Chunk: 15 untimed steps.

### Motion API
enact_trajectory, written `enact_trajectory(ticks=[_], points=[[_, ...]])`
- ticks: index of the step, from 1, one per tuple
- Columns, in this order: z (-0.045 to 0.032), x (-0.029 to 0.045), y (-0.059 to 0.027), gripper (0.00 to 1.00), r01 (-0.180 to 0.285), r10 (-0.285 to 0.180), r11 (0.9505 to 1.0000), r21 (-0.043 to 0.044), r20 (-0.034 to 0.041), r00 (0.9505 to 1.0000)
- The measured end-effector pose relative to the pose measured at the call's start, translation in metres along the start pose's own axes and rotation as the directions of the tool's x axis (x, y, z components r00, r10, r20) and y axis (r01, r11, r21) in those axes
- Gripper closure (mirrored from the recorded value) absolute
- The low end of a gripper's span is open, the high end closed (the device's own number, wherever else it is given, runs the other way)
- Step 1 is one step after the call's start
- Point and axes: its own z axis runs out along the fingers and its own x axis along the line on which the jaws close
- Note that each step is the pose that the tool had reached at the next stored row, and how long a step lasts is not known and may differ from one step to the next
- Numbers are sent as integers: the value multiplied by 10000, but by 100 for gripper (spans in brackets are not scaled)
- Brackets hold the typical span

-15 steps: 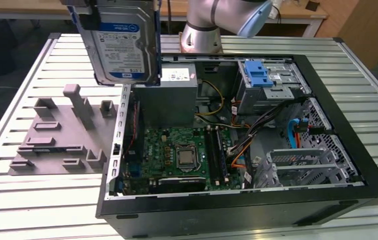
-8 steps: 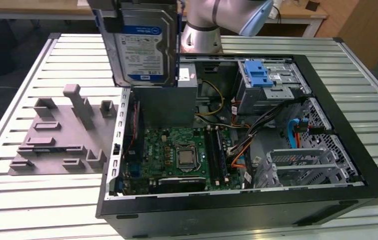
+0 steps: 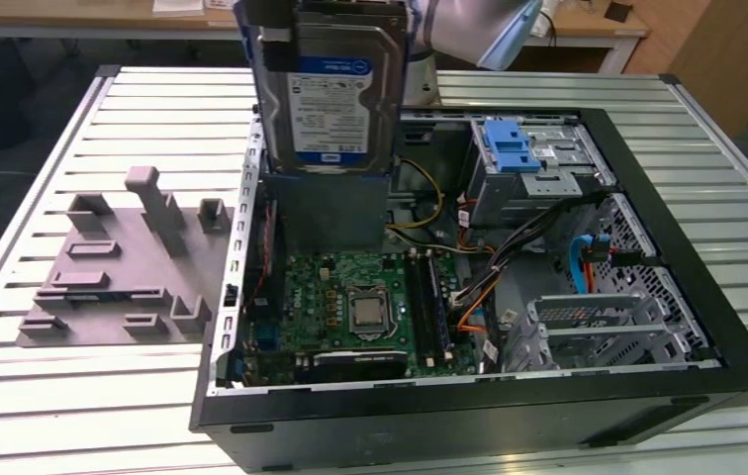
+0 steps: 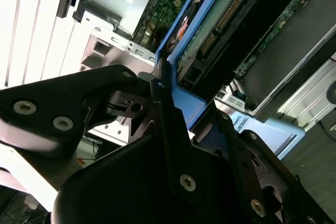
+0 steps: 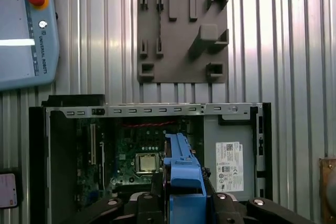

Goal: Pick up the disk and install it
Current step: 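Pick up the disk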

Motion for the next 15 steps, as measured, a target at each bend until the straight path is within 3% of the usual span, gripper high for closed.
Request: enact_trajectory(ticks=[9, 15], points=[[17, 27, -399, 64, 2, -2, 10000, 0, 0, 10000], [41, 92, -447, 64, 16, -16, 10000, 0, 0, 10000]])
